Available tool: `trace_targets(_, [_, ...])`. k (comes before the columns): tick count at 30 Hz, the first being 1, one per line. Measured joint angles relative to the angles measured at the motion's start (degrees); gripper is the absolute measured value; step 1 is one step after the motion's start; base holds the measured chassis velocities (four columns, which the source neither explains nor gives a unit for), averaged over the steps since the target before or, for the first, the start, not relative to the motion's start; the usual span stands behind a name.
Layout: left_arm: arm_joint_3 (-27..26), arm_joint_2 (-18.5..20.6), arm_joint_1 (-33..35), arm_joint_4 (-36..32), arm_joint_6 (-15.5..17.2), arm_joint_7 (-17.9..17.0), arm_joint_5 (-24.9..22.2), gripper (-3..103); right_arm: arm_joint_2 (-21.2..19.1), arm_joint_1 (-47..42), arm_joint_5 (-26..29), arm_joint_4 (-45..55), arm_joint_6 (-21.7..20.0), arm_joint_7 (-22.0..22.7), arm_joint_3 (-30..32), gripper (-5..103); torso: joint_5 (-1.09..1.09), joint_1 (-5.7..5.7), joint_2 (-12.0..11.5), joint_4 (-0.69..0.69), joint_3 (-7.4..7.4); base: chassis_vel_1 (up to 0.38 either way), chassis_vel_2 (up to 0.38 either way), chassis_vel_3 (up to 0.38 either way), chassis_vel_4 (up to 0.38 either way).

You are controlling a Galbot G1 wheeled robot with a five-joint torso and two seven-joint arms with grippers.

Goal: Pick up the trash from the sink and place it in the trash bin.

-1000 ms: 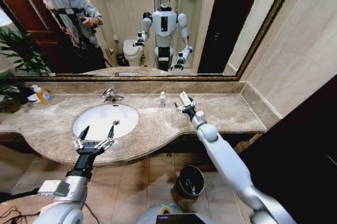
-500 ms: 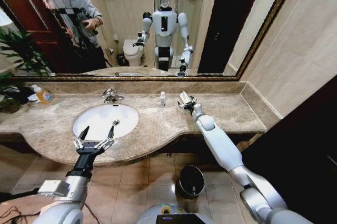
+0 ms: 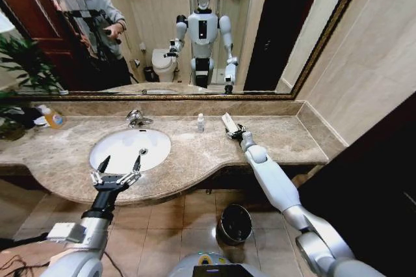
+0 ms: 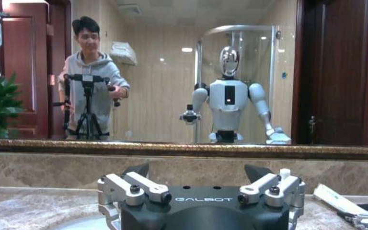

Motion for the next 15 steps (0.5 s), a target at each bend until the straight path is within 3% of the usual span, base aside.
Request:
trace_targets(6, [0.0, 0.0, 0.0, 0.0, 0.0, 0.0, 0.0, 100, -0.4, -0.8, 0.4, 1.0, 0.6, 0.0, 0.4, 60, 0.0, 0.0, 0.0, 0.0, 0.0, 0.0, 0.0, 0.0, 0.0])
trace_targets(7, [0.0, 0.0, 0.0, 0.0, 0.0, 0.0, 0.0, 100, -0.4, -1.0, 0.6, 1.1, 0.8, 0.3, 0.6, 52, 0.0, 0.0, 0.0, 0.0, 0.0, 0.0, 0.0, 0.0, 0.0])
trace_targets(9, [0.0, 0.0, 0.0, 0.0, 0.0, 0.0, 0.0, 100, -0.4, -1.2, 0.8, 1.2, 0.9, 0.4, 0.7, 52, 0.0, 0.0, 0.0, 0.0, 0.0, 0.0, 0.0, 0.0, 0.0])
trace_targets(15, [0.0, 0.0, 0.0, 0.0, 0.0, 0.0, 0.0, 100, -1.0, -1.8, 1.7, 2.4, 1.2, 0.8, 1.1, 32, 0.0, 0.0, 0.0, 0.0, 0.0, 0.0, 0.0, 0.0, 0.0])
